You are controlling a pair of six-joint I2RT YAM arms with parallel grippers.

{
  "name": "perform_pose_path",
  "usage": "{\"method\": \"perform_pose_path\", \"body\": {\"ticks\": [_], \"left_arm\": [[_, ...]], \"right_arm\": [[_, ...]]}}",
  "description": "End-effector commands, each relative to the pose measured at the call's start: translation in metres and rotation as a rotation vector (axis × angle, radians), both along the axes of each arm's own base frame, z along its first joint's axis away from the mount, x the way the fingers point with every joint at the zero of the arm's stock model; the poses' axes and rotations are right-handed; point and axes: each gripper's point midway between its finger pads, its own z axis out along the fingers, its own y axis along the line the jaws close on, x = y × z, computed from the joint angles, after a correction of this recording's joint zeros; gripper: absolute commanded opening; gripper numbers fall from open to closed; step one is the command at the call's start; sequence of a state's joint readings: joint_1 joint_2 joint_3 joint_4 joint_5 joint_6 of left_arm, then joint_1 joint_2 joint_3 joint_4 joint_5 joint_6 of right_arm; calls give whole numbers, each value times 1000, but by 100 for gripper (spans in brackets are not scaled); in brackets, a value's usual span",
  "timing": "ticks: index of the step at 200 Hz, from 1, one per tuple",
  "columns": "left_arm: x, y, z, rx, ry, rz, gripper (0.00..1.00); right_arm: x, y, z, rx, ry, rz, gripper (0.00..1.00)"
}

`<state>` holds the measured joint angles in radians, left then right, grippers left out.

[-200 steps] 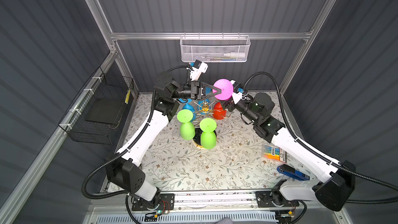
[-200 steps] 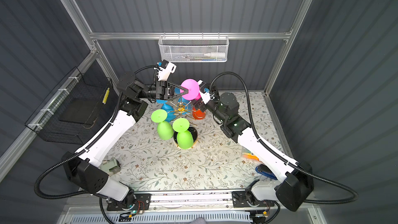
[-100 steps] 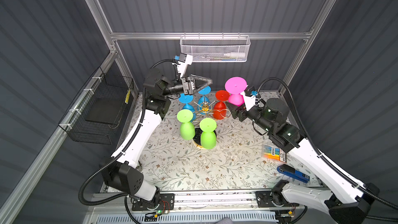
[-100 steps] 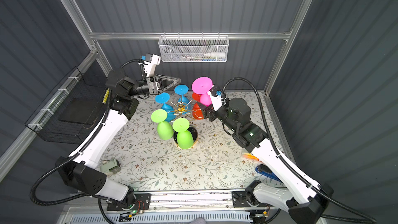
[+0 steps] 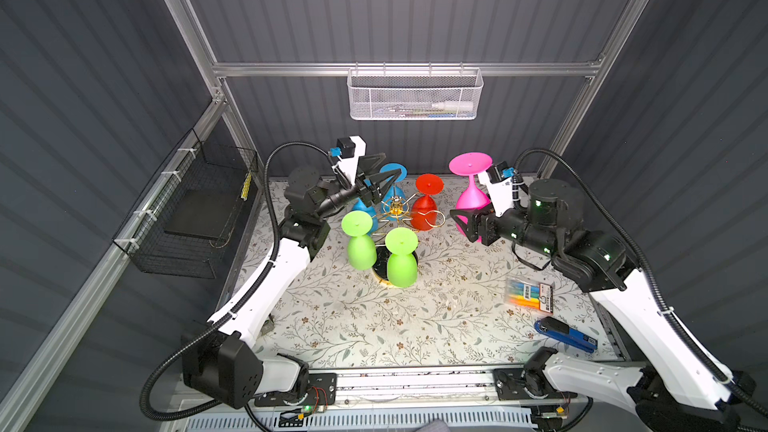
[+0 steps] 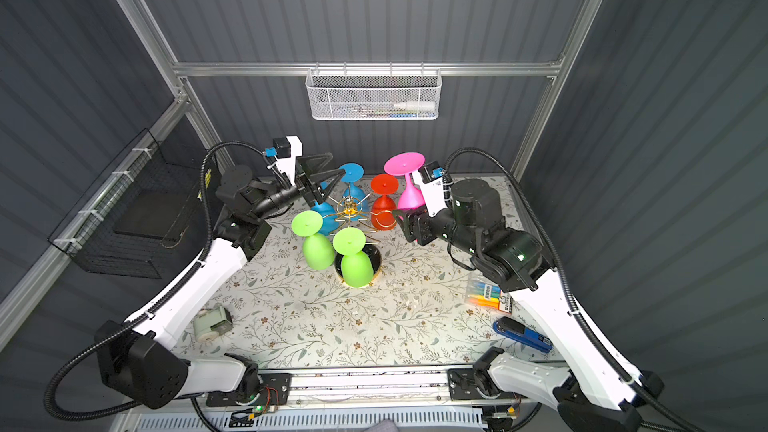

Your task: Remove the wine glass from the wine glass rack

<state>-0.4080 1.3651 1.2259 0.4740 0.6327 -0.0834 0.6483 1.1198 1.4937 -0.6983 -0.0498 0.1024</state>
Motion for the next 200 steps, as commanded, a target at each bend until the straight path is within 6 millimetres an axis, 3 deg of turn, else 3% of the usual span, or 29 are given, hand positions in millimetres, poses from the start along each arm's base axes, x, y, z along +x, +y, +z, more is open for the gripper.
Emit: {"method": "perform_pose_path", "body": {"ticks": [1,51,82,116,159,200], "left_arm": [[-23,-4,33,44,-397,2,59],[-42,-26,24,111,-628,-87,48],[-49,-35,17,135,-662,-132,47],[-52,-35,15,158,-690,-125,47],[-54,-31,26,122,-727,-77,47],[-60,-31,28,116,-743,-93,43]], "right_arm": [[-7,8,-16,-23,115,29,64],[-9,26,-22,-56,180,67,64],[-8,38,-20,-55,191,102,63],[-6,49,-21,-62,204,122,63],[-5,60,-25,-74,229,142,62],[-3,69,-30,-71,247,161,62]]}}
